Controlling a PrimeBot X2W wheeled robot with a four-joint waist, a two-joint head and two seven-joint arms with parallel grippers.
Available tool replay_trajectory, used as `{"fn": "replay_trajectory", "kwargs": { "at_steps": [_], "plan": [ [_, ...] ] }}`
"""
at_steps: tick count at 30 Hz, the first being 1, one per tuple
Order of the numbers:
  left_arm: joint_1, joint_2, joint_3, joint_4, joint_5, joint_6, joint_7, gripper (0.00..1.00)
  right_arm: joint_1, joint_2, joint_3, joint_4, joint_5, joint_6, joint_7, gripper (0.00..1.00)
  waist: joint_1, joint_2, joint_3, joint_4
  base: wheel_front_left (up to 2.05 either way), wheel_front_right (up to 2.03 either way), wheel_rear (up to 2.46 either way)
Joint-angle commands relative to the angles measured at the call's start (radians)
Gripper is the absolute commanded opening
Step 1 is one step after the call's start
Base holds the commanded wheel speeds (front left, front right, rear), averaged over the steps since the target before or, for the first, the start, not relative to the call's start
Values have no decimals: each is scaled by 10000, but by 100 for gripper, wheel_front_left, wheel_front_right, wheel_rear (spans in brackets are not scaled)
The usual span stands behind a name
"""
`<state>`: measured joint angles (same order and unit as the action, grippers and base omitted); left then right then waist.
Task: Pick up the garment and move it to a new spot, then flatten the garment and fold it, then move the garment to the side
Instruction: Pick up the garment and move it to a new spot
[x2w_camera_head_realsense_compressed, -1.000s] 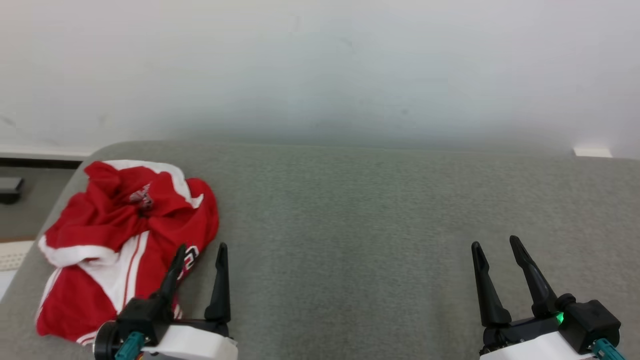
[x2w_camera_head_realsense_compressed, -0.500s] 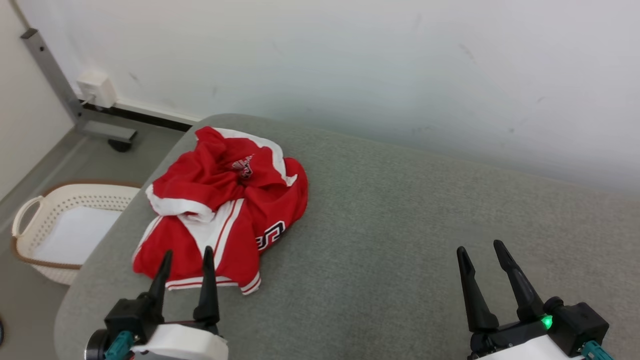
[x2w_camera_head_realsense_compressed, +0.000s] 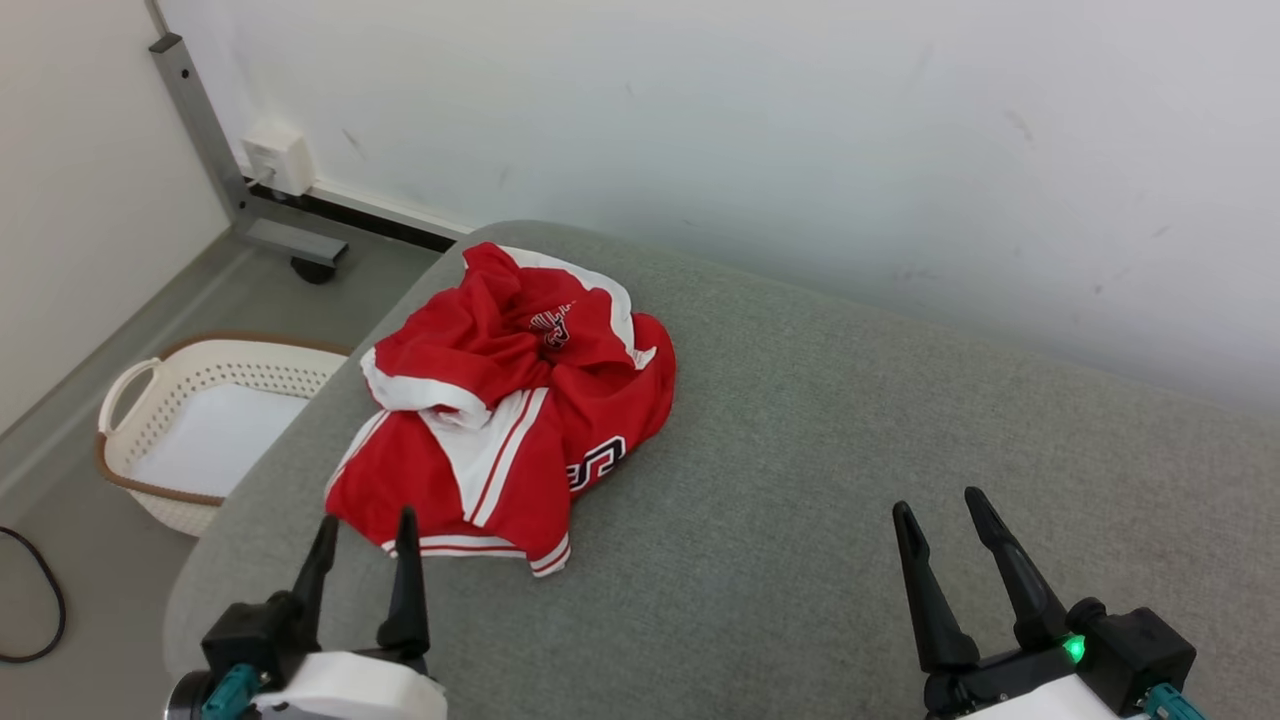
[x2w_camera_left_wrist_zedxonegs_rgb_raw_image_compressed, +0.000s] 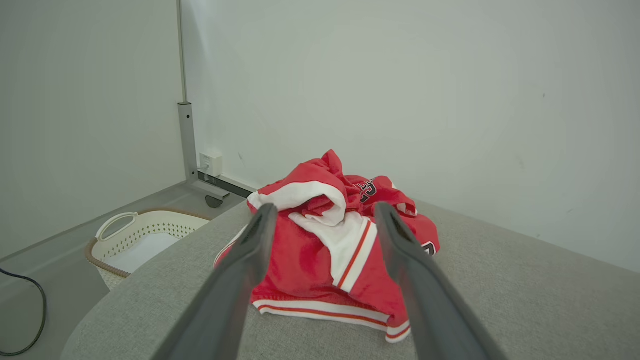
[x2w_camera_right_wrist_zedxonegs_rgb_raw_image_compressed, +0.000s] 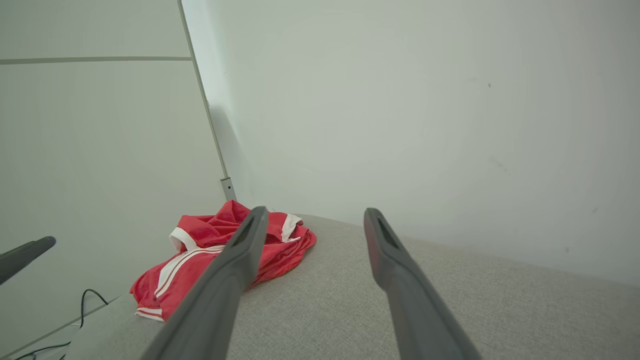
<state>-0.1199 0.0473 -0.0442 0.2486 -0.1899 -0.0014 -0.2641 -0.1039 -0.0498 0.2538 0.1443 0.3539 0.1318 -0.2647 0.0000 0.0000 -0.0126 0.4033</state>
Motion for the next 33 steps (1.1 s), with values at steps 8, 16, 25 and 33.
{"fn": "replay_trajectory", "kwargs": {
  "at_steps": [8,16,25,33],
  "plan": [
    [-778,151,232,988,-509,-646,28,100,-150,-17,92,89,112,-21,6,100,0,0,31,-580,0,0,0],
    [-1891,764,188,2526,-780,-914,1348,100,-220,-17,285,58,299,-21,6,100,0,0,330,-1631,0,0,0],
    [-3477,1142,224,4055,-1199,-933,2991,100,-689,-18,180,43,104,-21,6,100,0,0,1260,-2684,0,0,0],
    [-4277,1499,416,5917,-1431,-433,4535,100,-1057,-18,144,5,151,-21,6,100,0,0,1901,-3611,0,0,0]
  ]
}}
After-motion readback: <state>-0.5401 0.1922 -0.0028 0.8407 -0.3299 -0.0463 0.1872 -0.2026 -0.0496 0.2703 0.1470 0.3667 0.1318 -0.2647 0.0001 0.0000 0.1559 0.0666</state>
